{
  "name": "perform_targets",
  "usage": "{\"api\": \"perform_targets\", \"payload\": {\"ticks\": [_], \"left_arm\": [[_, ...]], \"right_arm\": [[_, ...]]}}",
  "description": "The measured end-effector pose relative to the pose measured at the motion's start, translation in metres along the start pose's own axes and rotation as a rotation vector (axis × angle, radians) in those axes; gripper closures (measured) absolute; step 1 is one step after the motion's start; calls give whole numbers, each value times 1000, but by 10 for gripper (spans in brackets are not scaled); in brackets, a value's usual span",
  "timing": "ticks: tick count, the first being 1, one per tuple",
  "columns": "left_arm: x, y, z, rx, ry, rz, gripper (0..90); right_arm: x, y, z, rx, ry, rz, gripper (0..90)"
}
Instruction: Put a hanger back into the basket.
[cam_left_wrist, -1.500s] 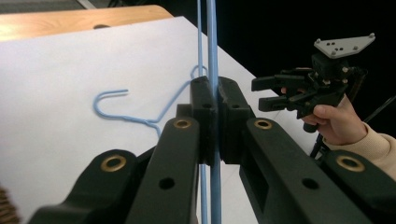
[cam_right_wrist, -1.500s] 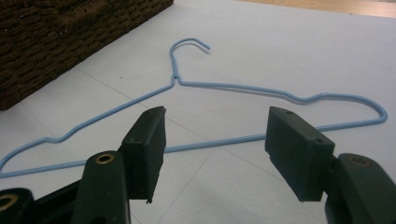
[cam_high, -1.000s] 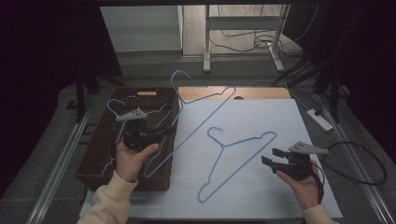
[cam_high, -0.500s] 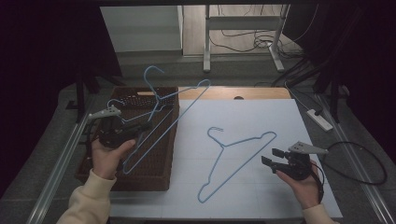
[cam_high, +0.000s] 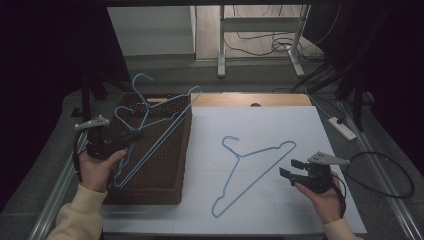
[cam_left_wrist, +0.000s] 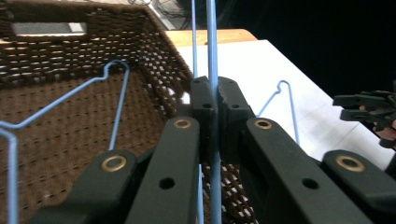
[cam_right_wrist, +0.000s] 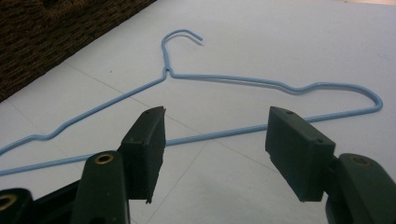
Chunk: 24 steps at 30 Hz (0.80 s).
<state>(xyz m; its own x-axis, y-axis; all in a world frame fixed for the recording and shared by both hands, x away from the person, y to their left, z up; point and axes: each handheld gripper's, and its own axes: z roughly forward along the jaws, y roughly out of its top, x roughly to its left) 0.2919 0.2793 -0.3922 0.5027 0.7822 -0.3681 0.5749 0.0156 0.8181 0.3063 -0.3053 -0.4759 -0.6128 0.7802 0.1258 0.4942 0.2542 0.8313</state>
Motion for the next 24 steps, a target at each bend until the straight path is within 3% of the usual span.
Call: {"api": "perform_targets", "payload": {"ticks": [12,24], "left_arm": [[19,-1,-7,0,42,-21,862],[34,-5,1,48,81,-41,862]], "right_arm": [[0,0,1,2,-3,0,381],[0,-1,1,5,-6,1,374]]}}
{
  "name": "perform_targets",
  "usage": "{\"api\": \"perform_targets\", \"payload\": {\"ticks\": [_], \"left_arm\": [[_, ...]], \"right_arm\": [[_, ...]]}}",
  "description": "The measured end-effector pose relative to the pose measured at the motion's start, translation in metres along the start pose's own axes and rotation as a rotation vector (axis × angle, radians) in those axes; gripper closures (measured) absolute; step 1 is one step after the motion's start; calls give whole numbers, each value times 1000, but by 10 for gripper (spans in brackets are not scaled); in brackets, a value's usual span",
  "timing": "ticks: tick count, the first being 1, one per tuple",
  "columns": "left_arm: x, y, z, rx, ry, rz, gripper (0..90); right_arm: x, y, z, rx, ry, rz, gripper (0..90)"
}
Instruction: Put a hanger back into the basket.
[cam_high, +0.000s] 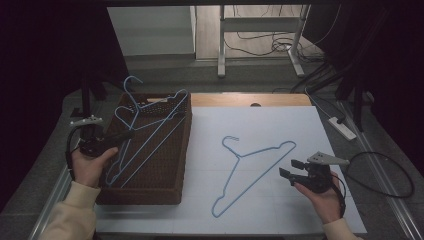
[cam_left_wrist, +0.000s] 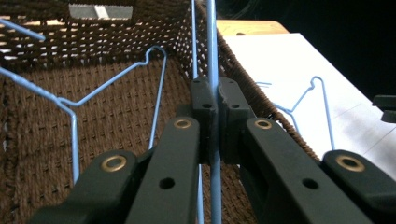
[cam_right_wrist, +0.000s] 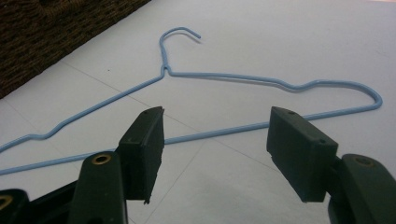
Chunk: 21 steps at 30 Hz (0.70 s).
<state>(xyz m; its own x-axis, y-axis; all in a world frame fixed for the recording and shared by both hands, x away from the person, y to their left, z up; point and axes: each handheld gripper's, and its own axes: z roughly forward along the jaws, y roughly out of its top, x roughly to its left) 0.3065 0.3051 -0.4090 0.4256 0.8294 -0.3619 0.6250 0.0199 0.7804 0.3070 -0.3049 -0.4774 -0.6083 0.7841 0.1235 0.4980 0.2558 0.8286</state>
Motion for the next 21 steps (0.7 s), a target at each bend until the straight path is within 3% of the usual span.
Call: {"api": "perform_targets", "payload": {"ticks": [7,16,21], "left_arm": [[6,-2,9,44,18,-8,862],[7,-6,26,147,70,37,862],[8,-6,33,190,92,42,861]], "right_arm": [[0,0,0,3,1,-1,374],[1,0,1,8,2,-5,373],[1,0,1,9,2,-5,373]]}}
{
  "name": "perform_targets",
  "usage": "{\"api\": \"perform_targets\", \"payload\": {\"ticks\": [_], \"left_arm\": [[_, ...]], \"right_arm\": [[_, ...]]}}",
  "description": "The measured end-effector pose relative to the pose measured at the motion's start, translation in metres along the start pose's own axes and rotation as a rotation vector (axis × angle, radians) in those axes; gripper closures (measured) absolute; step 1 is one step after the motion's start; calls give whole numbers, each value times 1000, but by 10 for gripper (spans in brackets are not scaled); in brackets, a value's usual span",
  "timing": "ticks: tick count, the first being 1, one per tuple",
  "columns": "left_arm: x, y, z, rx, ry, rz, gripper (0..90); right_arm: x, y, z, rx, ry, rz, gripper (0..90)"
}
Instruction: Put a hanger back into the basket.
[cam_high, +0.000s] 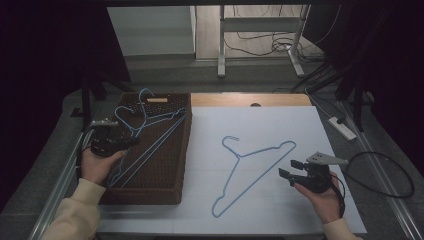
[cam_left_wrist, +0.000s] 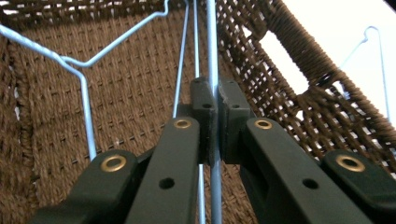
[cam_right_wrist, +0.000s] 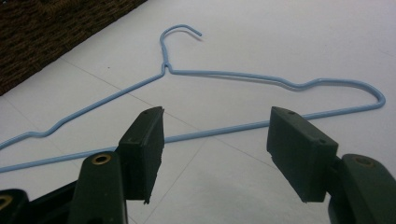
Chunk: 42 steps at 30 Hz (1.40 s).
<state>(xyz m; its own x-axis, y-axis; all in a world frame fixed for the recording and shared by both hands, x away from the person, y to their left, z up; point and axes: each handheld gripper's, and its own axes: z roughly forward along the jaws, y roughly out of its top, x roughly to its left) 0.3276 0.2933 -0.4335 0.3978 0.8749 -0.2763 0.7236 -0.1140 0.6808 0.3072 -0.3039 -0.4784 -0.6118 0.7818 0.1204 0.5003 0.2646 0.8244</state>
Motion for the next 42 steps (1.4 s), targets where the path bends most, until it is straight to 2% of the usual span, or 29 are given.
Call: {"api": "perform_targets", "payload": {"ticks": [4,12,17,26,27,29,30,31,32,33,34,35,37,40,42], "left_arm": [[2,-1,5,32,16,4,861],[4,-1,10,77,21,5,859],[5,-1,15,110,46,7,857],[9,-2,16,120,82,-2,853],[10,-3,16,117,88,-3,851],[11,-3,14,102,99,-8,784],[12,-3,13,80,116,-12,784],[11,-2,9,42,137,-12,634],[11,-2,9,42,137,-12,582],[9,-2,3,0,127,-5,539],[9,-2,3,0,127,-5,497],[6,-2,-1,-25,114,2,497],[1,-2,-7,-62,75,13,438],[-8,-4,-12,-89,41,35,374],[-15,-5,-16,-110,25,60,365]], "right_arm": [[0,0,0,1,2,4,373],[0,0,1,6,2,1,372],[0,0,1,8,2,0,372],[0,-1,1,11,3,0,369],[0,-1,1,11,3,1,369],[0,-1,1,10,4,1,368],[0,-1,1,10,4,1,368],[0,-1,1,11,5,1,368],[0,-1,1,11,4,1,368],[0,-1,1,11,4,2,368],[0,-1,1,11,4,2,368],[0,-1,1,11,4,2,368],[0,0,2,10,4,3,368],[0,0,2,12,6,5,368],[0,0,3,11,8,7,368]]}}
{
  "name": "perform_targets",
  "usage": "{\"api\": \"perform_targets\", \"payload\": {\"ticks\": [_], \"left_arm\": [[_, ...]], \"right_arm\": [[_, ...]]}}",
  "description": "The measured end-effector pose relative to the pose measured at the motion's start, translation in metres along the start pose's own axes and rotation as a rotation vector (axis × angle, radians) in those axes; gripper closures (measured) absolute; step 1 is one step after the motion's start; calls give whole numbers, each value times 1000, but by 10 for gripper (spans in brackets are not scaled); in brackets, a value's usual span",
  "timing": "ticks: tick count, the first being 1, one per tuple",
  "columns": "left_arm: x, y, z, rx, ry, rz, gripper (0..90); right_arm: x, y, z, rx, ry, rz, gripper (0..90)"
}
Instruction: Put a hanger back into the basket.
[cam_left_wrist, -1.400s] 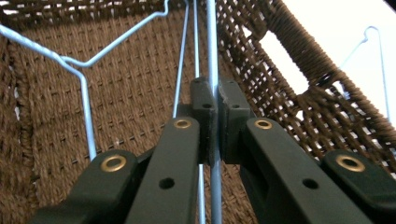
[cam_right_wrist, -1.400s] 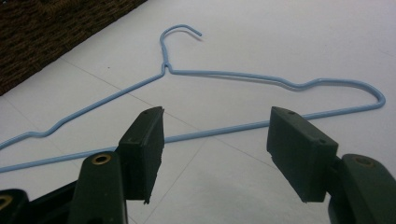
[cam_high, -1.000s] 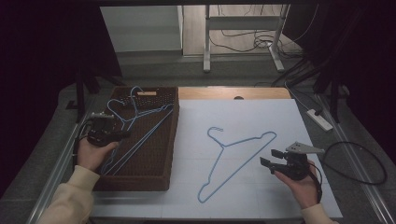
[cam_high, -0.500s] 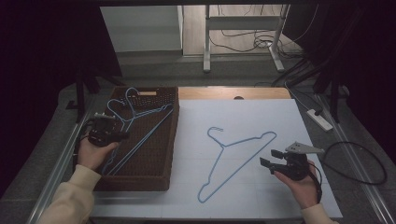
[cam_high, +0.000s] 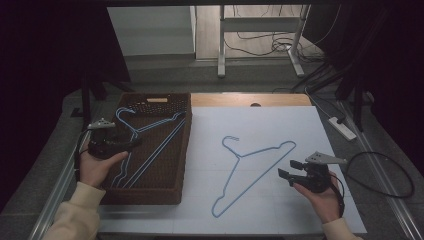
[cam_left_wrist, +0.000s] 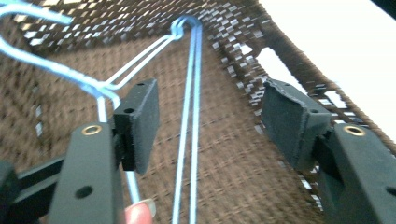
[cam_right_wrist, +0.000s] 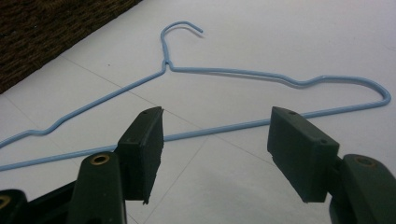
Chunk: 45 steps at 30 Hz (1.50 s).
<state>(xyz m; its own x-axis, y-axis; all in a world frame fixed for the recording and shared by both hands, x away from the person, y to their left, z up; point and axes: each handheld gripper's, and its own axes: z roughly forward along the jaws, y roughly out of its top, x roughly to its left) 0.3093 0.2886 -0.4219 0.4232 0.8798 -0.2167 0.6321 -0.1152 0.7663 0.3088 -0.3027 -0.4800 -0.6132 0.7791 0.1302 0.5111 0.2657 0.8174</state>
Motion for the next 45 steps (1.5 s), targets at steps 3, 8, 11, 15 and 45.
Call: {"api": "perform_targets", "payload": {"ticks": [3,8,11,15,45], "left_arm": [[-17,-1,-9,-41,-53,35,338],[-40,-6,-16,-85,-87,71,308],[-53,-9,-17,-100,-121,88,307],[-67,-12,-16,-103,-156,107,307],[-103,-41,8,-74,-224,147,302]], "right_arm": [[-1,1,1,-2,6,3,368],[0,2,2,7,4,-10,366],[0,2,3,9,2,-21,365],[1,3,2,5,2,-21,364],[3,3,1,8,5,-54,364]]}}
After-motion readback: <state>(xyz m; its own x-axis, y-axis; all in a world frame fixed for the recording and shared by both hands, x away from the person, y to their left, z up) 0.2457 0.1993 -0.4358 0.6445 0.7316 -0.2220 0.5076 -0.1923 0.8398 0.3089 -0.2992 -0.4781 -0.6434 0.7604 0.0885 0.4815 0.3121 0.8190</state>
